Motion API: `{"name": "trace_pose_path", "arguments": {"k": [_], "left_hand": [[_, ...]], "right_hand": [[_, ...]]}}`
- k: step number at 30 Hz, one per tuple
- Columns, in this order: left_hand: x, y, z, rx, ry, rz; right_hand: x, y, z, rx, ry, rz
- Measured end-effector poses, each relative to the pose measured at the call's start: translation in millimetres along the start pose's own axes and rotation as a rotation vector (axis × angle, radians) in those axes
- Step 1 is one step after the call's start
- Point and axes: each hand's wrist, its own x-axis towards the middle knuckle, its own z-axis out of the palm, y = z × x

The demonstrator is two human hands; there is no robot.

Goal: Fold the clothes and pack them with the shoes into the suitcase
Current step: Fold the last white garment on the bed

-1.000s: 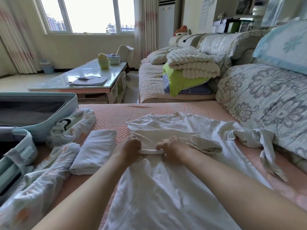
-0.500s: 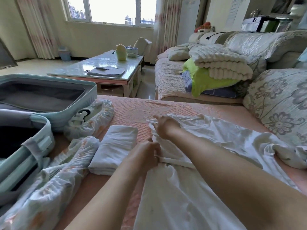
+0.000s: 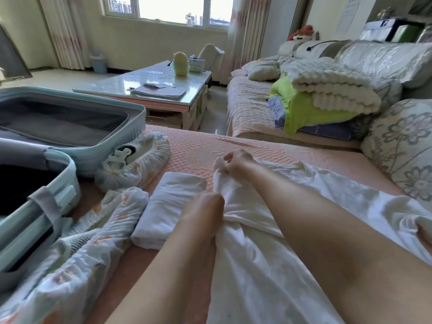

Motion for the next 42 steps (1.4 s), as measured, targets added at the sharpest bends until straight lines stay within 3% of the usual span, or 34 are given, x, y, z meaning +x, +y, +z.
{"name": "trace_pose_path", "arguments": {"k": [5,7,11,15,19,23,26,29,34,36,38,40,42], "left_hand": [[7,23,3,-0.093,0.197,0.072],[11,27,13,-0.082,0.123,0.140],[20,24,47,0.120,-0.214,0.139],[15,52,33,0.190,-0.179,0.142],[1,87,27,0.151,-0.113,0.353],[1,113,36,0.200,-0.043,0.440],[8,117,38,0.092,0.026,0.412],[13,112,40,0.059,-0.021,0.364],[9,119,31,0.086,-0.190,0.319],[14,129,30,0.096,-0.159,0.313],[25,145,37,0.072,-0.087,0.329],[40,164,47,0.031,0.008,0.377],[57,183,54,-0.003,0.077,0.416]], "right_hand": [[-38,27,-3,-0.095,0.005,-0.200],[-60,49,-10,-0.124,-0.035,-0.238],[-102,109,-32,-0.306,-0.099,-0.247],[-135,162,-64,-0.545,-0.047,-0.206],[-160,193,-87,-0.849,0.034,-0.089],[-168,217,-110,-0.480,0.033,0.126],[-172,230,-137,-0.150,0.306,0.192],[-177,251,-162,0.053,0.510,0.366],[-192,287,-174,-0.144,0.160,0.694],[-192,293,-175,-0.250,0.217,0.587],[-190,292,-174,-0.291,0.286,0.329],[-187,289,-167,-0.251,0.203,0.147],[-182,291,-154,-0.267,0.056,0.125]]}}
